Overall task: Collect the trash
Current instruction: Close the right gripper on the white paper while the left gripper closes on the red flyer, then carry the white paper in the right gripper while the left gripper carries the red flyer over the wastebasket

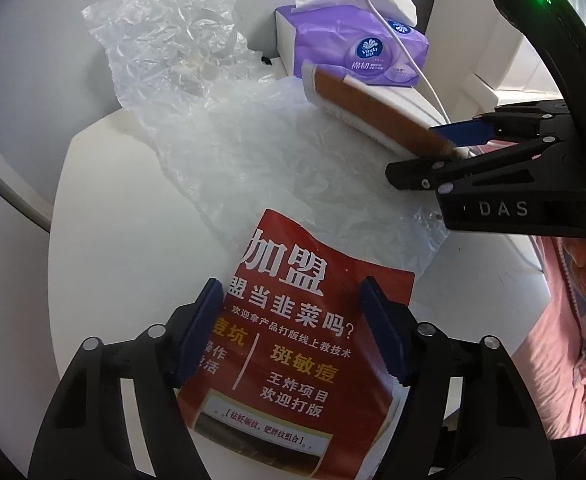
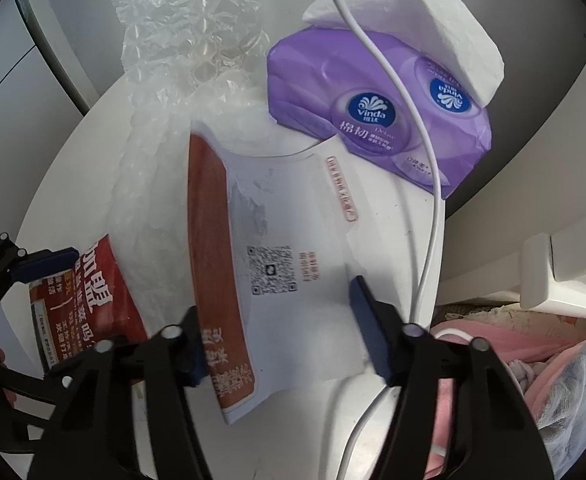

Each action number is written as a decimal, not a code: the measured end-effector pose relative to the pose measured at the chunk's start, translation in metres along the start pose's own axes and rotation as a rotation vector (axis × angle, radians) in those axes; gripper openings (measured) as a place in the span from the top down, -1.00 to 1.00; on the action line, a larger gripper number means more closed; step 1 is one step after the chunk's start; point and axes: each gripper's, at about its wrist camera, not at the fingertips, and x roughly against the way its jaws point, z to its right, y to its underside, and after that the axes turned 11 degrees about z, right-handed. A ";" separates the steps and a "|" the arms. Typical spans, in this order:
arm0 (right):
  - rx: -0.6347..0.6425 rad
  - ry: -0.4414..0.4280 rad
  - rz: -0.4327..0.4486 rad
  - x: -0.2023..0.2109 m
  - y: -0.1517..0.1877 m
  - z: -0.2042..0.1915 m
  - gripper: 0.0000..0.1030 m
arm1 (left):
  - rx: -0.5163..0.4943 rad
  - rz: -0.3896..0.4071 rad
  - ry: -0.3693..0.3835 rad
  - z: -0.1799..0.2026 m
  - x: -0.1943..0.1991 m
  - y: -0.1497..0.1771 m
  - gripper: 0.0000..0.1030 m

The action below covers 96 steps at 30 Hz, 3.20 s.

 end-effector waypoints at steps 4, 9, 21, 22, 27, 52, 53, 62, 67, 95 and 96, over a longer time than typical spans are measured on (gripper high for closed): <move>-0.002 0.007 0.009 0.003 -0.003 -0.006 0.14 | 0.003 0.008 -0.001 0.005 0.006 0.002 -0.07; -0.014 0.003 0.017 0.006 -0.002 -0.010 0.23 | 0.024 0.006 0.003 0.010 0.012 0.000 0.08; -0.036 -0.038 0.046 0.027 -0.012 -0.008 0.84 | 0.123 0.043 0.030 0.009 0.034 -0.009 0.42; -0.038 -0.040 0.047 0.029 -0.012 -0.009 0.84 | 0.124 0.046 0.028 0.010 0.036 -0.009 0.49; -0.038 -0.049 0.058 0.039 -0.015 -0.009 0.87 | 0.139 0.054 0.022 0.011 0.045 -0.010 0.64; -0.035 -0.106 0.109 0.111 -0.012 -0.030 0.88 | 0.215 0.123 0.007 -0.006 0.108 -0.018 0.83; -0.033 -0.109 0.110 0.114 -0.011 -0.034 0.87 | 0.220 0.126 0.006 -0.007 0.113 -0.017 0.83; -0.006 -0.130 0.119 0.134 0.004 -0.066 0.88 | 0.236 0.143 -0.019 -0.014 0.147 -0.002 0.83; 0.005 -0.147 0.118 0.147 0.016 -0.085 0.87 | 0.238 0.151 -0.023 -0.019 0.167 0.012 0.83; 0.151 -0.303 -0.053 0.173 0.164 -0.197 0.88 | 0.361 0.011 -0.074 -0.011 0.217 0.172 0.83; 0.156 -0.310 -0.064 0.171 0.170 -0.199 0.88 | 0.371 0.001 -0.074 -0.009 0.216 0.179 0.83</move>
